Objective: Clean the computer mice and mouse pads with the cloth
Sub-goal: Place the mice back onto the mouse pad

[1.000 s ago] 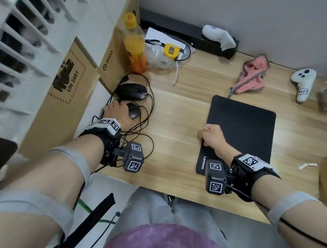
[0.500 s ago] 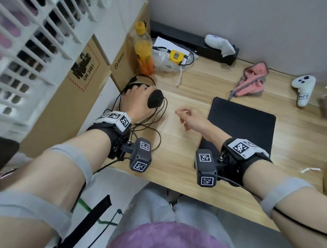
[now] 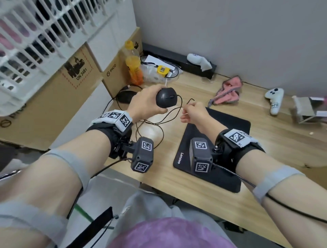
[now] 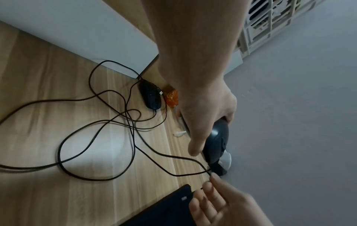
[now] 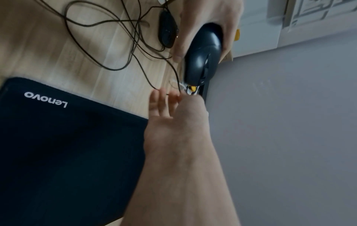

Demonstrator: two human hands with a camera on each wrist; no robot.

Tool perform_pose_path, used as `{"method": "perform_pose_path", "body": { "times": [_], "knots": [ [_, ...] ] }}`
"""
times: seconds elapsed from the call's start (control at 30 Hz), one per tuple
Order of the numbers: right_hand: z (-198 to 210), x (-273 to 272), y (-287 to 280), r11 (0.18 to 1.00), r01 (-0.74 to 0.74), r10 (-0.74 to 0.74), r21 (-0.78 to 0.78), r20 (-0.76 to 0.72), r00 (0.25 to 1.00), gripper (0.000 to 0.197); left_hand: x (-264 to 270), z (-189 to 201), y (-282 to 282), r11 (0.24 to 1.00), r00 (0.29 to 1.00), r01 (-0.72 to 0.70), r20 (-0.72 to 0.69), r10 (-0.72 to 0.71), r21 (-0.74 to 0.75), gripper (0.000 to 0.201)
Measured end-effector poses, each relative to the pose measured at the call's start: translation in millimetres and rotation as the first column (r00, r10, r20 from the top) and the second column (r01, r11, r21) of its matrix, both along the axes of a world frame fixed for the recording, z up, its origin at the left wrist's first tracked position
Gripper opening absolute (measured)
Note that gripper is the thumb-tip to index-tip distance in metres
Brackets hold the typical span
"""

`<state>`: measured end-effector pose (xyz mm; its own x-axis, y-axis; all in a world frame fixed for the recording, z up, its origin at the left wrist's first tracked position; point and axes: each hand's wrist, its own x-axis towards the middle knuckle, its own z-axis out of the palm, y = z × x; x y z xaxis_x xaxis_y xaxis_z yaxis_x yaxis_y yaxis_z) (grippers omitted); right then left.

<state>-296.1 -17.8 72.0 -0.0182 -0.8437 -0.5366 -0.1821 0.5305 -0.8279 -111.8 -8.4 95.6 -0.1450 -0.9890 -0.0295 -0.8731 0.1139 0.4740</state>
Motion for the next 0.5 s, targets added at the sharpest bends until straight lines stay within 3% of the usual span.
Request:
{"method": "perform_pose_path", "body": {
  "times": [0.07, 0.13, 0.17, 0.23, 0.3, 0.37, 0.5],
  "knots": [
    [-1.9, -9.6, -4.5, 0.991, 0.097, -0.107, 0.093, 0.108, 0.988, 0.013, 0.5, 1.1, 1.6, 0.990, 0.992, -0.127, -0.008, 0.127, -0.067, 0.067],
    [-1.3, -17.3, -0.7, 0.973, -0.101, 0.068, 0.208, 0.159, 0.985, 0.020, 2.9, 3.8, 1.6, 0.957, 0.962, -0.273, -0.003, 0.274, -0.097, 0.067],
    [0.5, -18.9, 2.9, 0.949, -0.211, 0.187, 0.235, 0.121, 0.975, 0.024, 4.6, 4.4, 1.0, 0.941, 0.945, -0.328, -0.010, 0.328, -0.082, 0.069],
    [2.2, -18.3, 6.9, 0.940, -0.279, 0.287, 0.199, -0.009, 0.958, 0.032, 6.8, 4.2, 0.1, 0.923, 0.921, -0.383, -0.077, 0.381, -0.017, 0.072],
    [3.4, -15.3, 2.8, 0.967, -0.241, 0.250, 0.079, -0.125, 0.960, 0.046, 4.8, 5.4, -0.6, 0.938, 0.900, -0.331, -0.264, 0.347, 0.104, 0.074],
    [7.6, -13.3, -5.4, 0.971, -0.237, 0.234, 0.008, -0.209, 0.950, 0.054, -4.5, 10.7, 2.2, 0.950, 0.853, -0.173, -0.443, 0.276, 0.259, 0.073],
    [15.3, -16.4, -16.6, 0.966, -0.239, 0.224, -0.098, -0.147, 0.963, 0.054, -26.9, 21.7, 1.6, 0.908, 0.775, 0.128, -0.612, 0.159, 0.399, 0.071]
  ]
}}
